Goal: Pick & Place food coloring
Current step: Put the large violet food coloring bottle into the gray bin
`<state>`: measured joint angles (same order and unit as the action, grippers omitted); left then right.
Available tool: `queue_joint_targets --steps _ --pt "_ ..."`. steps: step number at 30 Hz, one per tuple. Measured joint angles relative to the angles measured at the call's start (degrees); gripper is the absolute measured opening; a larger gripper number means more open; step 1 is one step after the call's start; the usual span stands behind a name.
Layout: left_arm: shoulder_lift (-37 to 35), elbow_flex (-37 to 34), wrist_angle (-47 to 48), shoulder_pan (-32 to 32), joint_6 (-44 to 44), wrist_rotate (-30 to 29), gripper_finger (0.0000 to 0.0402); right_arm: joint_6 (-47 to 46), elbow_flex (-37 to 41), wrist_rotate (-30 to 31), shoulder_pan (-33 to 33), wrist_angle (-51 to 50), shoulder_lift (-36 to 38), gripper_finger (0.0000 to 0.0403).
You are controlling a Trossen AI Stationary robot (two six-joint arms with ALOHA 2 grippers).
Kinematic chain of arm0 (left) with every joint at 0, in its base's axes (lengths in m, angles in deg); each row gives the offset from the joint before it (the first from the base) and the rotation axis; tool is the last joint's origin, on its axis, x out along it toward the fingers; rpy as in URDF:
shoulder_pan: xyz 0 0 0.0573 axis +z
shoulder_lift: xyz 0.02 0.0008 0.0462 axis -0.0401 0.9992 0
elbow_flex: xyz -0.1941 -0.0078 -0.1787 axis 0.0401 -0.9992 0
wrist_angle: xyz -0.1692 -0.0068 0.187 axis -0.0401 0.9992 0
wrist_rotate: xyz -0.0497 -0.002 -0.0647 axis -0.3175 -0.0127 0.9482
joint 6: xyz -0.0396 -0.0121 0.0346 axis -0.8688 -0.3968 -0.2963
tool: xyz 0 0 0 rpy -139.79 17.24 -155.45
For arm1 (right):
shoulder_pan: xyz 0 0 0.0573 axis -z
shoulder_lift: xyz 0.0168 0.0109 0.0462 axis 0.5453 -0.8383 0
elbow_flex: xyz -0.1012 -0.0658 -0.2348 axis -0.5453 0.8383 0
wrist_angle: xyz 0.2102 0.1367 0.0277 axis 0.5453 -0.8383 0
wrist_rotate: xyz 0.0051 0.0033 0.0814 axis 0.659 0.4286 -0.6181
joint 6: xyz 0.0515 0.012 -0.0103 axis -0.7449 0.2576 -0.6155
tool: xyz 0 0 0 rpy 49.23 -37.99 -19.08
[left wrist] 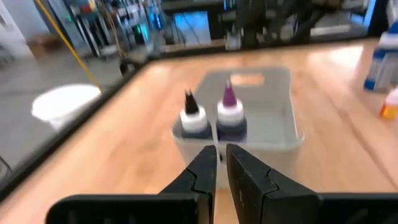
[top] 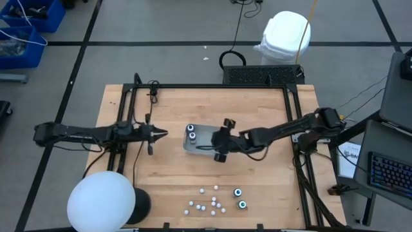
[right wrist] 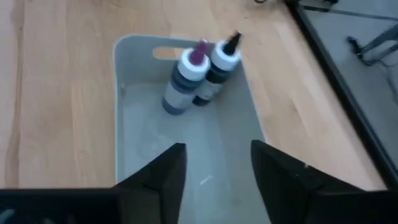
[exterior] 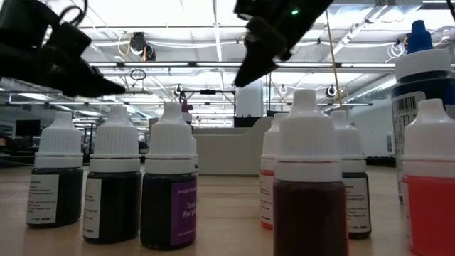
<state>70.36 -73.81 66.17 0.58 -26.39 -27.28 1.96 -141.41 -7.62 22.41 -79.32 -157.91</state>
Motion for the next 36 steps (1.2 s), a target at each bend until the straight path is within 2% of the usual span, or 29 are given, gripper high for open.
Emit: queue_joint_targets --steps 3,6,8,10,17,19,22,27,33,36 --pt "5.9 0.0 -3.0 0.0 -1.4 0.1 0.0036 -1.5 4.2 2.1 -1.4 0.4 3.6 0.011" --pt "11.5 0.0 -7.0 0.0 -3.1 0.1 0.0009 -4.1 8.5 3.0 -2.4 0.5 7.3 0.0059" --pt "15.2 0.0 -10.6 0.0 -4.6 0.0 0.0007 -6.4 11.4 3.6 -3.0 0.6 9.7 0.0024" --pt "19.0 0.0 -13.9 0.0 -6.4 -0.4 0.0009 -9.3 14.2 3.8 -3.4 0.4 11.3 0.0007" --pt "30.7 0.5 -20.9 0.0 -13.9 -7.0 0.001 -16.3 22.5 3.6 -1.0 1.6 14.1 0.0014" --pt "32.9 1.0 -20.8 0.0 -15.5 -7.1 0.0008 -15.2 24.2 3.3 0.4 3.9 14.0 0.0008" --pt "36.2 2.4 -21.0 0.0 -17.5 -7.1 0.0004 -11.9 26.5 -0.7 2.6 8.4 13.3 0.0001" --pt "41.8 5.2 -20.9 -0.1 -19.8 -7.1 0.0016 -9.6 29.8 -3.1 5.5 16.8 13.1 0.0003" --pt "48.9 9.4 -21.1 -1.2 -20.6 -7.1 0.0004 -5.9 30.4 -7.2 8.5 19.4 12.0 0.0001" --pt "52.1 11.6 -21.0 -1.6 -20.2 -7.0 0.0014 -4.3 30.4 -9.0 10.2 20.4 11.3 0.0001"
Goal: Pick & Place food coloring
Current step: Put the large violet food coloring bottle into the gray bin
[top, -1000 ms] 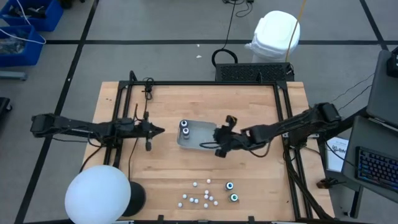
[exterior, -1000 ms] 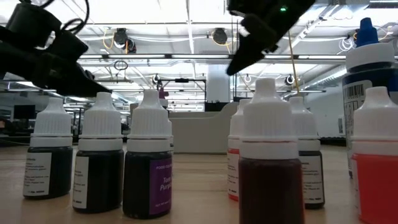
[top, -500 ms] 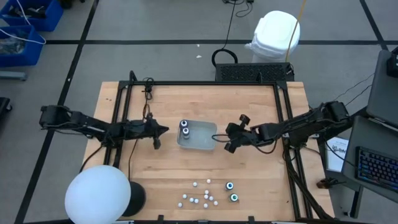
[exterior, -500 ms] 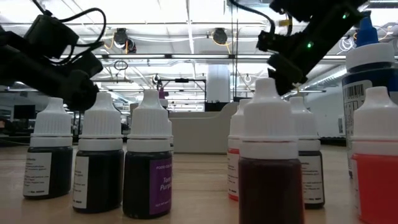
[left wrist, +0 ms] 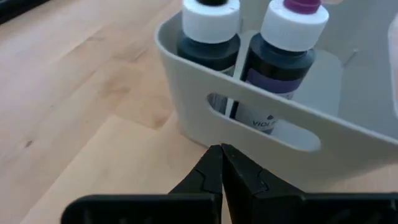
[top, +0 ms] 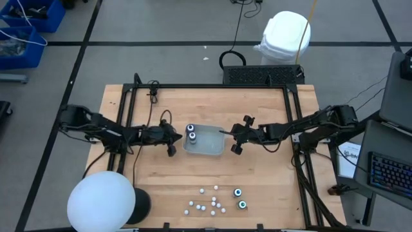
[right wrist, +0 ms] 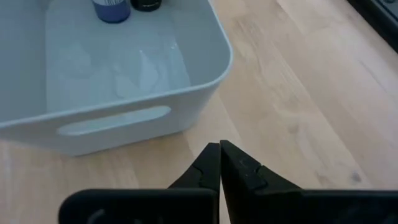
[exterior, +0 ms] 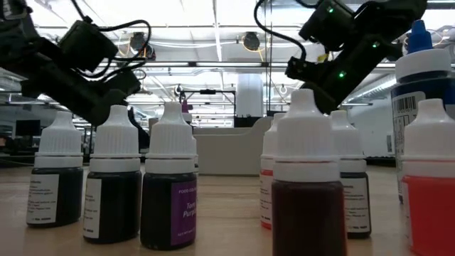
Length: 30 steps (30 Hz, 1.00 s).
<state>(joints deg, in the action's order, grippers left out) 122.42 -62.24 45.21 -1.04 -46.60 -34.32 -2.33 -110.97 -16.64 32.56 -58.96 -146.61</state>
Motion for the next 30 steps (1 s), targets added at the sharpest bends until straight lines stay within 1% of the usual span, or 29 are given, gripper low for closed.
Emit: queue_joint_targets --steps 5,9,11,15,20,22,27,30 --pt "4.3 3.2 0.3 -0.8 1.0 0.0 0.002 2.0 0.0 -4.2 2.4 1.8 -0.5 0.0001" --pt "6.2 4.8 0.5 -0.8 1.1 0.7 0.0005 2.6 0.0 -4.1 3.3 2.0 -0.5 0.0001" --pt "6.3 4.8 0.5 -0.8 1.1 0.7 0.0005 3.1 0.0 -4.1 3.5 2.0 -0.4 0.0001" --pt "6.3 4.9 1.0 -0.7 3.0 0.4 0.0024 3.5 0.0 -4.0 3.6 1.6 -0.4 0.0001" --pt "6.3 4.9 1.5 -0.7 4.5 -1.6 0.004 5.4 0.0 -3.5 3.7 1.1 0.6 0.0" --pt "6.0 4.9 2.5 -0.7 4.4 -2.3 0.0041 5.4 0.0 -1.8 3.6 0.7 1.6 0.0" --pt "4.1 4.9 5.6 -0.6 4.6 -4.0 0.0042 5.7 -1.0 5.2 3.4 1.1 7.0 0.0" --pt "2.3 4.9 7.9 -0.6 4.6 -5.6 0.0042 7.7 -3.8 4.6 1.8 3.8 8.8 0.0"
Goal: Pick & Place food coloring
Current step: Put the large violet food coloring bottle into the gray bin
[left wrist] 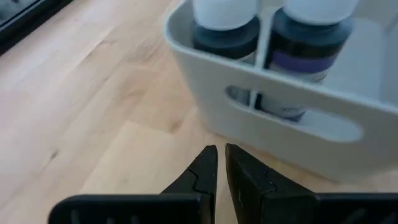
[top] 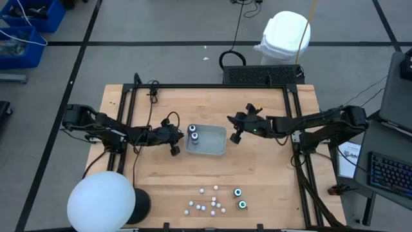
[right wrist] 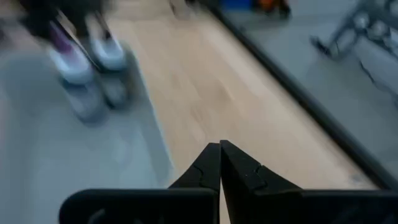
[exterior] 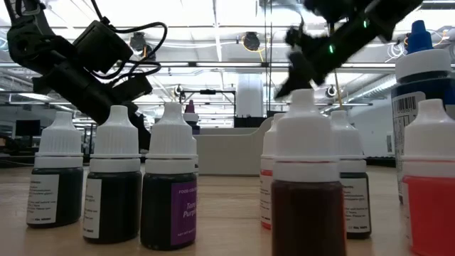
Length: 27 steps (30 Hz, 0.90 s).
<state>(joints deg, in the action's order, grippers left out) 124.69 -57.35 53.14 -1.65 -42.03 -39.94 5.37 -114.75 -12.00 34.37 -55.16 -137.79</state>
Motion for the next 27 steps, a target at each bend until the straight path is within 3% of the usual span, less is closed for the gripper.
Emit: queue_joint_targets --steps 4,9,18,22,27 --pt "-2.3 0.0 2.1 0.0 -0.2 -2.3 0.0042 3.4 -5.6 -3.9 -4.0 4.5 -1.8 0.0" --pt "-3.0 0.0 2.0 0.0 -0.4 -2.3 0.0042 11.6 -12.6 -4.1 -8.8 10.5 -9.3 0.0" --pt "-3.0 0.0 1.9 0.0 -0.3 -2.3 0.0042 9.5 -19.5 -4.2 -8.8 19.8 -23.9 0.0009" --pt "-3.0 0.0 1.8 0.0 1.8 -2.3 0.0042 8.2 -19.6 -4.2 -8.5 23.7 -27.7 0.0045" --pt "-3.0 0.0 1.2 1.1 4.2 -2.4 0.0042 4.1 -19.6 -4.1 -8.5 25.7 -30.7 0.0123"
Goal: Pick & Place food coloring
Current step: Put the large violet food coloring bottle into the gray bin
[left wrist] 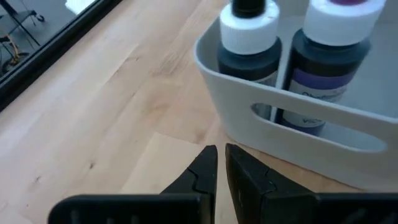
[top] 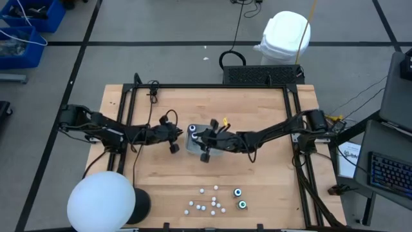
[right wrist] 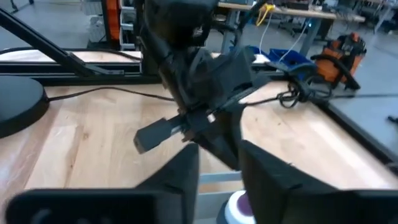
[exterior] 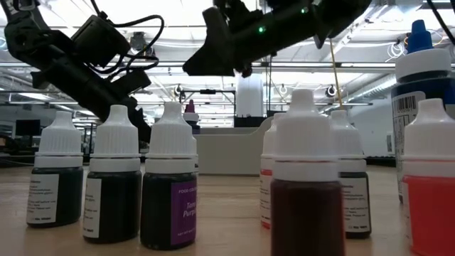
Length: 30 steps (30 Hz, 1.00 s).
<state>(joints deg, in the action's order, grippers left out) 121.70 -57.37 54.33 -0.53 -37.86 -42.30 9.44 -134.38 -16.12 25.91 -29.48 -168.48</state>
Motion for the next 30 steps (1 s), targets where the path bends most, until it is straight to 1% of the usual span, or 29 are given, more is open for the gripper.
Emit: queue_joint_targets --steps 3,5,9,13,19,25,30 --pt "0.0 0.0 -0.2 1.2 0.0 0.0 0.0042 -2.2 0.0 0.0 0.1 1.0 -1.4 0.0167" --pt "0.0 0.0 -0.5 2.0 0.0 0.0 0.0042 -2.7 0.0 0.0 0.3 1.9 -2.3 0.0189" --pt "0.0 0.0 -0.9 3.0 -0.7 0.0 0.0042 -3.7 0.0 2.0 0.8 1.6 -3.8 0.0211" --pt "0.0 0.0 -1.1 3.1 -0.7 0.0 0.0042 -4.5 0.1 3.1 1.2 1.2 -4.1 0.0217" --pt "0.0 0.0 -1.3 3.1 -0.7 0.0 0.0042 -3.9 0.1 3.2 1.2 0.0 -4.2 0.0214" --pt "0.0 0.0 -1.3 3.1 -0.9 0.1 0.0042 -8.2 0.1 4.1 2.1 -3.6 -4.2 0.0219" --pt "0.0 0.0 -1.4 3.1 -0.9 0.2 0.0042 -9.0 0.1 4.4 2.7 -4.4 -4.2 0.0221"
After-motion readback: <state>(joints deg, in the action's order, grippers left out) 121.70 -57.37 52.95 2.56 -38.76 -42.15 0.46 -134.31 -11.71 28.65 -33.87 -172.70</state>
